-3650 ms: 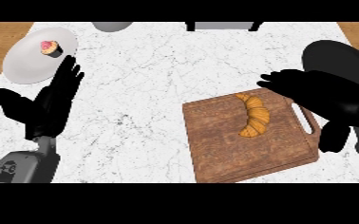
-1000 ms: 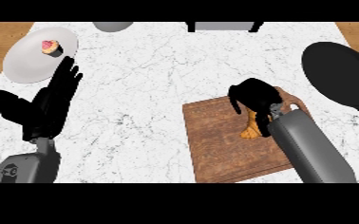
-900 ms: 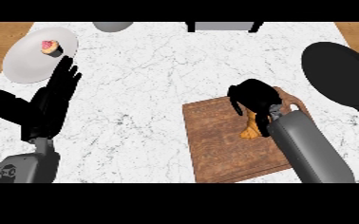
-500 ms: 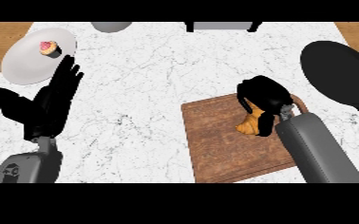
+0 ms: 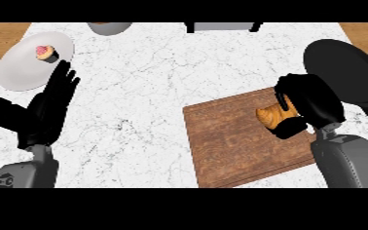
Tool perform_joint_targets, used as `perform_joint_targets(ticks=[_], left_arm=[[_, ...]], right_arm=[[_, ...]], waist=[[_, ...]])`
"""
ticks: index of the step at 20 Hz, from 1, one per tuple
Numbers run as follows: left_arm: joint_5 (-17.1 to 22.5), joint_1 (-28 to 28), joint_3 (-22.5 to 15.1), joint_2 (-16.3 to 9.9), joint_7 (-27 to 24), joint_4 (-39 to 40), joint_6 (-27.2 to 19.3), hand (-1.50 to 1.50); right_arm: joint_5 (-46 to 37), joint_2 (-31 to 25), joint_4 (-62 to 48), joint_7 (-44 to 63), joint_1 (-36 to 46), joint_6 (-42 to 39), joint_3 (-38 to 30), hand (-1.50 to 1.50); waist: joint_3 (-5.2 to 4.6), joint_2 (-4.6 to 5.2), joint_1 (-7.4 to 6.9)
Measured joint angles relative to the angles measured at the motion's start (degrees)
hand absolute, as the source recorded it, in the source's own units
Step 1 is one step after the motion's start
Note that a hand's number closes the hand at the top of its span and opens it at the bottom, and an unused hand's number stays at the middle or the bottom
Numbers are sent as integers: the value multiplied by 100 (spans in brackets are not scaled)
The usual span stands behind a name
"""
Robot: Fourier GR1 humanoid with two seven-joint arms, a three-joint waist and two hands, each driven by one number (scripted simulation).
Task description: Pick the croissant from the cutting board and place it in the pan
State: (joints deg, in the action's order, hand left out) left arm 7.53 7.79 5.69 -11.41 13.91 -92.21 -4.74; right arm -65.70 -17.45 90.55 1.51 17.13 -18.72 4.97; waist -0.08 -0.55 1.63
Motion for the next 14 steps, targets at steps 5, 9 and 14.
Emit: perform_joint_targets(ticks=[5, 9, 14], left_arm=[[-54, 35, -53, 58, -43, 49, -7, 0], [-30, 108, -48, 47, 114, -50, 17, 0], [-33, 109, -25, 59, 104, -87, 65, 0]], right_arm=[[-14, -130, 1444, 395, -177, -37, -307, 150], [257, -212, 2104, 711, 49, -584, -733, 150], [620, -365, 1808, 777, 531, -702, -1465, 150]], waist=[[2, 8, -18], [3, 25, -92], [6, 45, -151]])
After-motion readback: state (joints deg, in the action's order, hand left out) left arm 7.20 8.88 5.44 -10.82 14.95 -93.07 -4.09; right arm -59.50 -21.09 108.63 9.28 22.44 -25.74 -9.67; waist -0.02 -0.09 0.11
